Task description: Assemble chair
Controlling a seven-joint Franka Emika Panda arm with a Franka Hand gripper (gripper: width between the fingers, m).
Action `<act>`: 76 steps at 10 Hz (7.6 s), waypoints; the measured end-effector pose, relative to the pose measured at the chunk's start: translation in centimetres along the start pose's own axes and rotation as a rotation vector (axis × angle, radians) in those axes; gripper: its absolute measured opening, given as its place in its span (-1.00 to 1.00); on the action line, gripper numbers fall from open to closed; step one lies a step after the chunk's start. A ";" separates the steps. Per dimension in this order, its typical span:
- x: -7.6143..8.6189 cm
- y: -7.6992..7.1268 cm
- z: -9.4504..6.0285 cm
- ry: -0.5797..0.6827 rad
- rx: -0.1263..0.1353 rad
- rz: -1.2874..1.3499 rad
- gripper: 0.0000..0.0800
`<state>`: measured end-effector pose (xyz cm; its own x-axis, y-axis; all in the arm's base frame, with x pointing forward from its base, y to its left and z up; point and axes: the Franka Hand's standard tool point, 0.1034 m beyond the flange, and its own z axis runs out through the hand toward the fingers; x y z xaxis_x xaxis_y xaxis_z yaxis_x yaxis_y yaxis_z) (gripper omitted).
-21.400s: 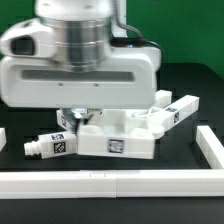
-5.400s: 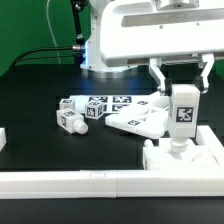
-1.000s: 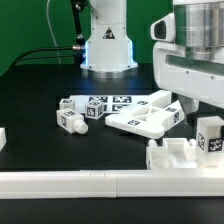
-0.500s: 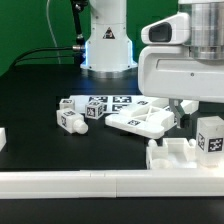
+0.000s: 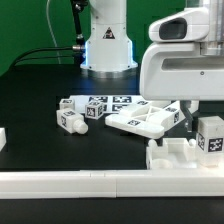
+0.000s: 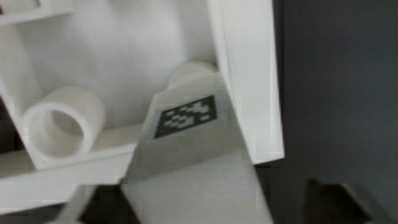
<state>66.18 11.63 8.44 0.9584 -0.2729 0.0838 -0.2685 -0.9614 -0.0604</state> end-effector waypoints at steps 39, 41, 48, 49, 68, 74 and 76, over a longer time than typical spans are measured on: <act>-1.2 0.6 0.3 -0.052 0.004 0.492 0.56; -1.2 0.9 0.5 -0.062 0.016 0.245 0.61; -0.5 1.0 0.1 -0.003 -0.016 -0.141 0.26; -0.5 1.0 0.2 -0.003 -0.015 -0.065 -0.20; 0.0 0.4 -0.1 0.028 -0.021 -0.162 0.62; -0.1 0.7 0.0 0.022 -0.009 0.129 -0.30; 0.0 1.0 0.0 0.012 -0.007 0.425 -0.30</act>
Offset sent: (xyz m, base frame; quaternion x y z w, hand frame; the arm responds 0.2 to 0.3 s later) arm -0.0062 -0.0091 -0.0004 -0.0377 0.0300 0.2576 0.9651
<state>65.96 10.69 8.37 0.7612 -0.6453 0.0647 -0.6401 -0.7636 -0.0853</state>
